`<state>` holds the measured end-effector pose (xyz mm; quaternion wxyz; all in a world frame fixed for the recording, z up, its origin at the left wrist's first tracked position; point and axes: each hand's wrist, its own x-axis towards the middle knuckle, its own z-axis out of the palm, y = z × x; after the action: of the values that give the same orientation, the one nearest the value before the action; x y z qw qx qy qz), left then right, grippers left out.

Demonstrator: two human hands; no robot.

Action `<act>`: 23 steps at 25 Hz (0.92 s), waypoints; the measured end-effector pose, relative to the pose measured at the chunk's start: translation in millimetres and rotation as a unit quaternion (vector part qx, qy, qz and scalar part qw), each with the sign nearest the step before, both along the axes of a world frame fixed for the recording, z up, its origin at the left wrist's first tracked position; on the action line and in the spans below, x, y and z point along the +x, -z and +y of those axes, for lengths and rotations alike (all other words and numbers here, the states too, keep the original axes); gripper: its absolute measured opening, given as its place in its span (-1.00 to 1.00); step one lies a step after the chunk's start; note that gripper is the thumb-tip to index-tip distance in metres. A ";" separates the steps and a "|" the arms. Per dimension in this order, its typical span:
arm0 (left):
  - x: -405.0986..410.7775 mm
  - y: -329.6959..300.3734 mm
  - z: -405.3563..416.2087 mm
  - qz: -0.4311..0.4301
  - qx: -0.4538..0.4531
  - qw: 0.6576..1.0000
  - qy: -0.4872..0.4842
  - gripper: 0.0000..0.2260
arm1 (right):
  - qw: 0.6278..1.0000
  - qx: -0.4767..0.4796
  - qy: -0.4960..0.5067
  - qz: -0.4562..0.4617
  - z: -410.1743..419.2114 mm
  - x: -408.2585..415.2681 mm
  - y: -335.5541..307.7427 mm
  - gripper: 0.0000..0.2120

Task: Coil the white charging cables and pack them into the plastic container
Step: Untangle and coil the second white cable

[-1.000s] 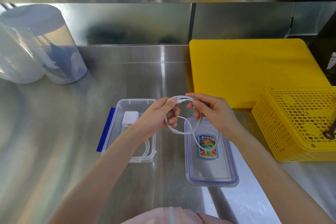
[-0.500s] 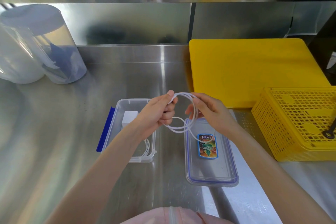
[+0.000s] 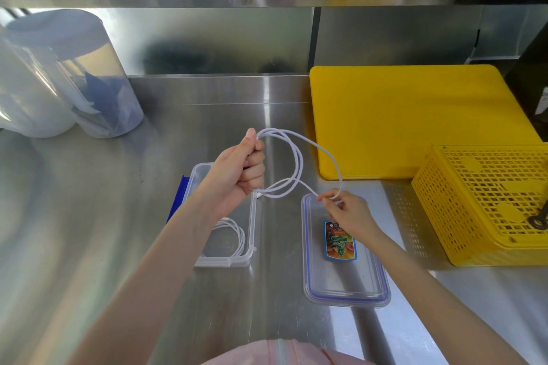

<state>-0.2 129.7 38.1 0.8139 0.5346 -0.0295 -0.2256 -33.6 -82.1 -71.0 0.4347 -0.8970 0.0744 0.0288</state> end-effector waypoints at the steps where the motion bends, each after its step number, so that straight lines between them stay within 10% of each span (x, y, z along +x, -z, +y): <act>1: -0.7 -0.5 1.0 0.013 -0.008 1.000 0.005 -0.68 | 1.000 0.030 0.008 0.002 1.4 1.7 1.4 -0.87; 11: -11.5 -23.3 11.7 0.020 -0.054 0.995 0.086 -0.67 | 0.963 0.259 0.075 -0.019 27.5 45.7 -20.4 -0.76; 17: -7.3 -15.9 15.6 0.022 -0.013 0.999 0.040 -0.61 | 0.848 0.523 0.083 0.039 31.3 40.0 -42.0 -0.70; 23: -7.9 -6.3 6.0 -0.067 0.113 0.991 -0.003 -0.68 | 0.836 0.545 -0.029 0.057 35.0 20.5 -73.5 -0.71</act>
<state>-8.0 135.7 44.4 0.7448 0.6375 -0.0569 -0.1888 -13.2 -47.0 2.5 0.8471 -0.5138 0.0455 0.1280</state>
